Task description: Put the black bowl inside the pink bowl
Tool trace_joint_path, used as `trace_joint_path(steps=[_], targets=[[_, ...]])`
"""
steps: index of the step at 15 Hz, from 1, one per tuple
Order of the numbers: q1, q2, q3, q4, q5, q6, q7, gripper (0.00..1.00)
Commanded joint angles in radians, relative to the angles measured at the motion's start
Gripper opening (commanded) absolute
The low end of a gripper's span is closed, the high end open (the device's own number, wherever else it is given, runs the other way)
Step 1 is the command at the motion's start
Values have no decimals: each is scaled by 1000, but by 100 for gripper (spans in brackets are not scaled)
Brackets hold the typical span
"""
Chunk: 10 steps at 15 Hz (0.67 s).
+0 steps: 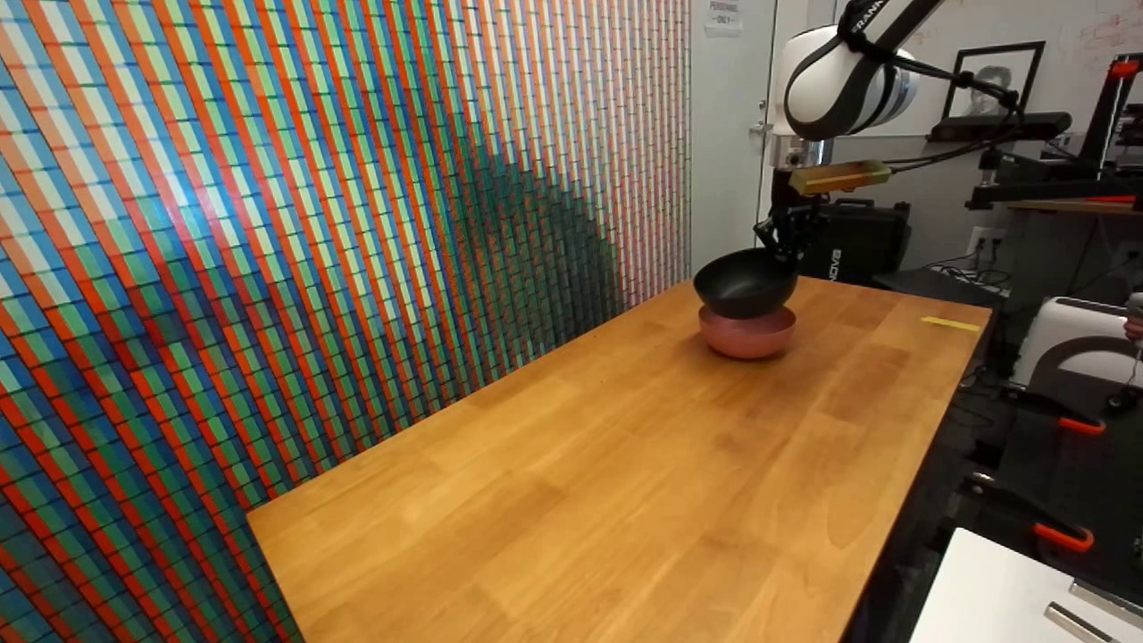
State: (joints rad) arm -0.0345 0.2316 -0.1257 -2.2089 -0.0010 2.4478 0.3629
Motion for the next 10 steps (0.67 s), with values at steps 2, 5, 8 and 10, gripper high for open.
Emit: trace_joint_path(steps=[2,5,8,10], targets=[[-18,7,-1,13,21,15,-14,2],[-17,13,-7,17,12,30,-2,38],[-18,15,-11,27,13,36,0,61],[-19,9,-12,33,15,36,-2,77]])
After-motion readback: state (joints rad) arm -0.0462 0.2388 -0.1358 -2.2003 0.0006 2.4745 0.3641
